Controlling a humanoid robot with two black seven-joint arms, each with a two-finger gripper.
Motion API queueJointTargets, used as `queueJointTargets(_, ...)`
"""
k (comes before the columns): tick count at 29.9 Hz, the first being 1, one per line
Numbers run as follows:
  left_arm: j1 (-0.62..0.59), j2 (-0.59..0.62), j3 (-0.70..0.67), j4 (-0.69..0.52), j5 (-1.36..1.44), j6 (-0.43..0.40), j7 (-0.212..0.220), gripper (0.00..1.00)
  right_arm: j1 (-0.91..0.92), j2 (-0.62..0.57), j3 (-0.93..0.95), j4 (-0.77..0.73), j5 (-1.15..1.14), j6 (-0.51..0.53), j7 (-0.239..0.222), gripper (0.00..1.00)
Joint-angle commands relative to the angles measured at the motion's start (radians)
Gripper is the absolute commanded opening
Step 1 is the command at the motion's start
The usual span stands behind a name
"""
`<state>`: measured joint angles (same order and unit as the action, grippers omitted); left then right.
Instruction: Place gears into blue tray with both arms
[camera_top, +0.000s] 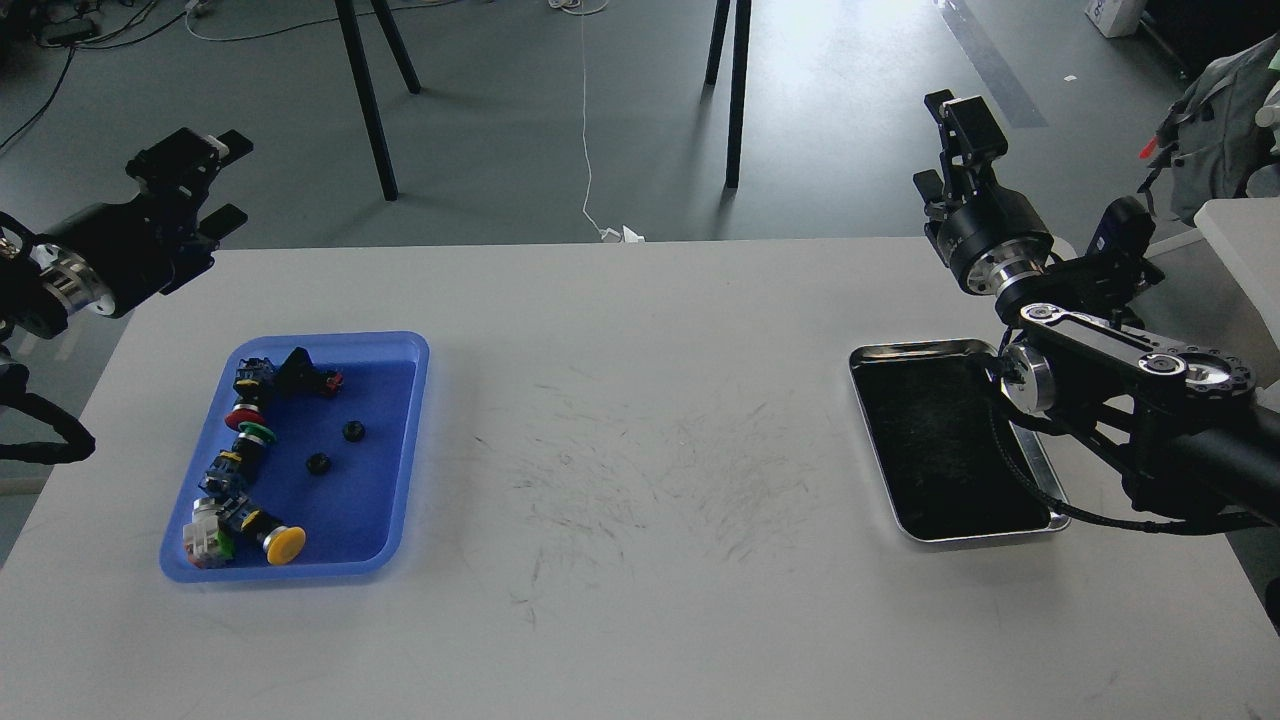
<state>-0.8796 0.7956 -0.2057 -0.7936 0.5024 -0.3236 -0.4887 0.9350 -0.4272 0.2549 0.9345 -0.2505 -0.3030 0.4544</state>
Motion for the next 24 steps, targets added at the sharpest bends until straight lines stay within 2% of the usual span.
queueJointTargets(1, -0.002, -0.042, -0.012, 0.011, -0.024, -0.047, 0.0, 0.99, 0.024, 0.002, 0.006, 0.007, 0.107, 0.044, -0.002, 0.99)
queueJointTargets(5, -0.01, -0.056, -0.049, 0.027, -0.178, -0.126, 0.0, 0.99, 0.045, 0.002, 0.011, -0.002, 0.273, 0.137, 0.0, 0.99)
queueJointTargets(9, -0.015, -0.098, -0.093, 0.048, -0.358, -0.141, 0.0, 0.99, 0.057, 0.001, 0.017, 0.001, 0.295, 0.163, -0.003, 0.99)
queueJointTargets(17, -0.018, -0.122, -0.12, 0.085, -0.415, -0.124, 0.001, 0.99, 0.057, 0.018, 0.052, -0.003, 0.344, 0.18, -0.014, 0.99)
queueJointTargets(19, -0.019, -0.128, -0.127, 0.079, -0.42, -0.124, 0.035, 0.99, 0.056, 0.019, 0.072, -0.006, 0.347, 0.18, -0.019, 0.99)
queueJointTargets(24, -0.019, -0.168, -0.144, 0.085, -0.435, -0.108, 0.042, 0.99, 0.057, 0.054, 0.075, -0.04, 0.358, 0.182, -0.057, 0.99)
